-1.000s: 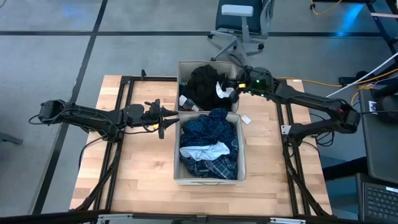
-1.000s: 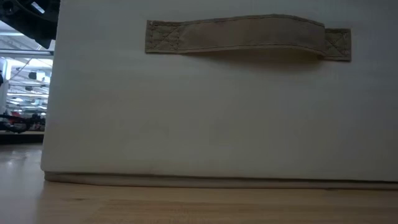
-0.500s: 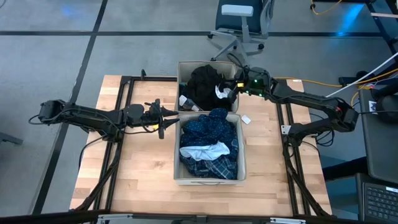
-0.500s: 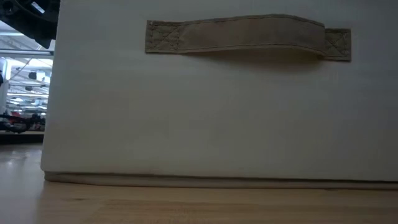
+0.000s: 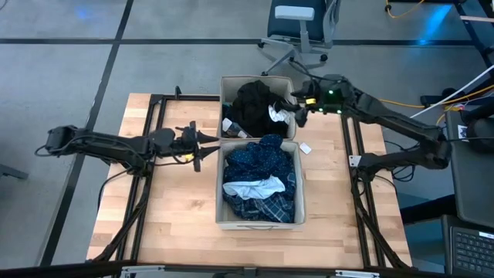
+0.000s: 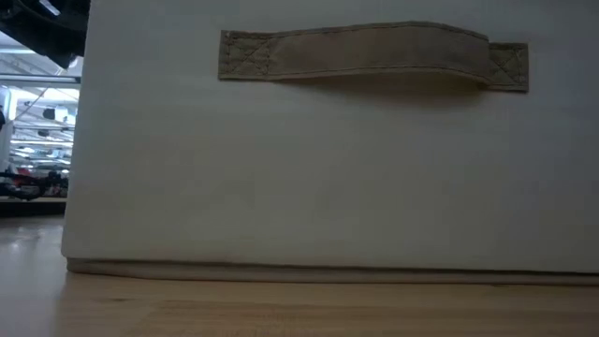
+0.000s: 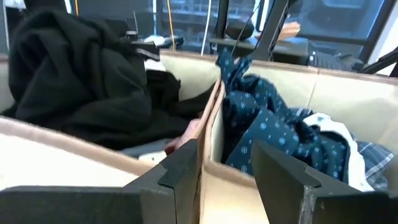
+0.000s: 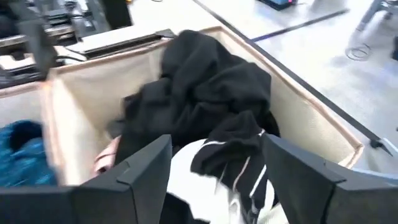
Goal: Sort clothes
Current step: Return to Home Position
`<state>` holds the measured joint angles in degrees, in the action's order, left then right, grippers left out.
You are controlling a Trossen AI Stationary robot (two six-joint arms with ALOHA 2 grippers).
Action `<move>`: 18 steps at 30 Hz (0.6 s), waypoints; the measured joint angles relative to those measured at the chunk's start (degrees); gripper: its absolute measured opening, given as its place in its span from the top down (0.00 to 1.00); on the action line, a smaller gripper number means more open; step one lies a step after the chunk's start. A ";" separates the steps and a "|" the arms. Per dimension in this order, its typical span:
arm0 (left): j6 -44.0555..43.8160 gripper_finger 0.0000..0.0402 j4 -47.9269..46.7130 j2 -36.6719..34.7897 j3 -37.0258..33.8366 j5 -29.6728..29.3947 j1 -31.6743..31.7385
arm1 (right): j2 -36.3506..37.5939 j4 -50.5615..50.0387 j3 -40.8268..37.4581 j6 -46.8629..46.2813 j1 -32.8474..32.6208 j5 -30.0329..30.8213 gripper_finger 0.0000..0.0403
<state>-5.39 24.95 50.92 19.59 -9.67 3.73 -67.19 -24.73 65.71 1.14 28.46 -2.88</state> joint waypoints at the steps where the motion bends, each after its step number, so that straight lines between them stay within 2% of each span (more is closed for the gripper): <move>1: 0.39 0.65 -0.06 -0.64 0.00 0.00 0.00 | 1.12 -1.01 0.13 0.19 -0.01 -0.66 0.37; 5: 2.71 0.65 -3.43 -3.83 0.00 0.00 0.00 | 6.56 -3.17 -1.28 0.21 -0.80 -3.95 0.38; 8: 4.31 0.65 -6.14 -6.81 0.00 0.00 0.09 | 12.28 -1.44 -6.41 0.53 -3.65 -4.23 0.39; 14: 7.89 0.65 -8.05 -10.49 -0.07 0.00 0.09 | 22.27 11.83 -22.70 -0.85 -11.60 -4.22 0.41; 18: 8.13 0.65 -6.00 -12.11 -2.22 0.00 0.17 | 27.84 20.88 -32.59 -3.77 -16.33 -0.11 0.41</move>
<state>2.75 18.95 38.80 17.37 -9.67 3.90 -39.35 -3.85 33.12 -2.63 12.13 -2.99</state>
